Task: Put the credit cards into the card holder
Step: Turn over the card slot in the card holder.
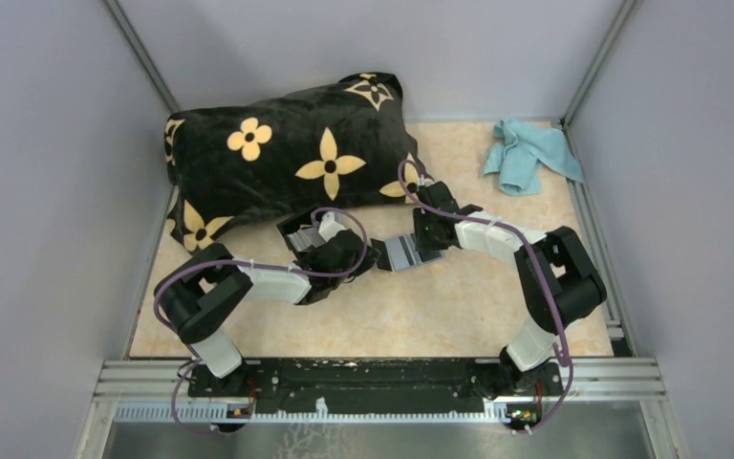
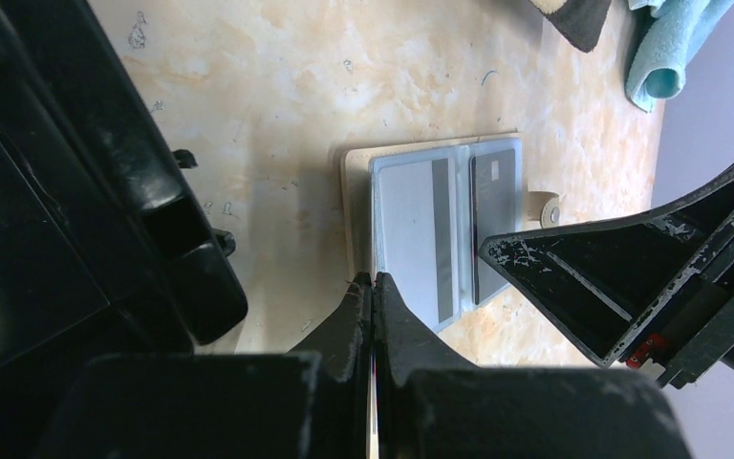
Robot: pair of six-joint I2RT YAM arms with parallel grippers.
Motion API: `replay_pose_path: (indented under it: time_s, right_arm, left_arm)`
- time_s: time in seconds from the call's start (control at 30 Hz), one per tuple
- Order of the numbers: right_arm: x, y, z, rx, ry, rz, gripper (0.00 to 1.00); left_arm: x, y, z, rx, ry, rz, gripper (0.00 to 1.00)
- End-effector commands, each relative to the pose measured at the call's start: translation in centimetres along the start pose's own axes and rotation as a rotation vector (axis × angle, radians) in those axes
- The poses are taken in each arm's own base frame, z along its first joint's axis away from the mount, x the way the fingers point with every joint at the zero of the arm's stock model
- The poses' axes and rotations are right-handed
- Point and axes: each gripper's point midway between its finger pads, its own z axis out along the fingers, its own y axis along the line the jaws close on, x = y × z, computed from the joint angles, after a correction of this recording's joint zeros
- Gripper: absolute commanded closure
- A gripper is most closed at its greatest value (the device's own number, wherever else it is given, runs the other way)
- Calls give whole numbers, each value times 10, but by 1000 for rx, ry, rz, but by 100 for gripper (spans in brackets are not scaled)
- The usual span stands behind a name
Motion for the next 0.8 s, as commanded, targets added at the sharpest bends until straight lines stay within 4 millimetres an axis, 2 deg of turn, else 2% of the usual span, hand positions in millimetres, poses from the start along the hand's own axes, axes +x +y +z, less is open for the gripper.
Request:
replay_pose_path:
  time_s: [0.0,0.77]
  right_arm:
    - [-11,1,1,-12,-38,0,66]
    - [-7,-5,2,0,-27,14,66]
  left_arm:
    - [-2,-7,2,6,-13,-12,100]
    - [-1,-18,5,49,-5,-14,100]
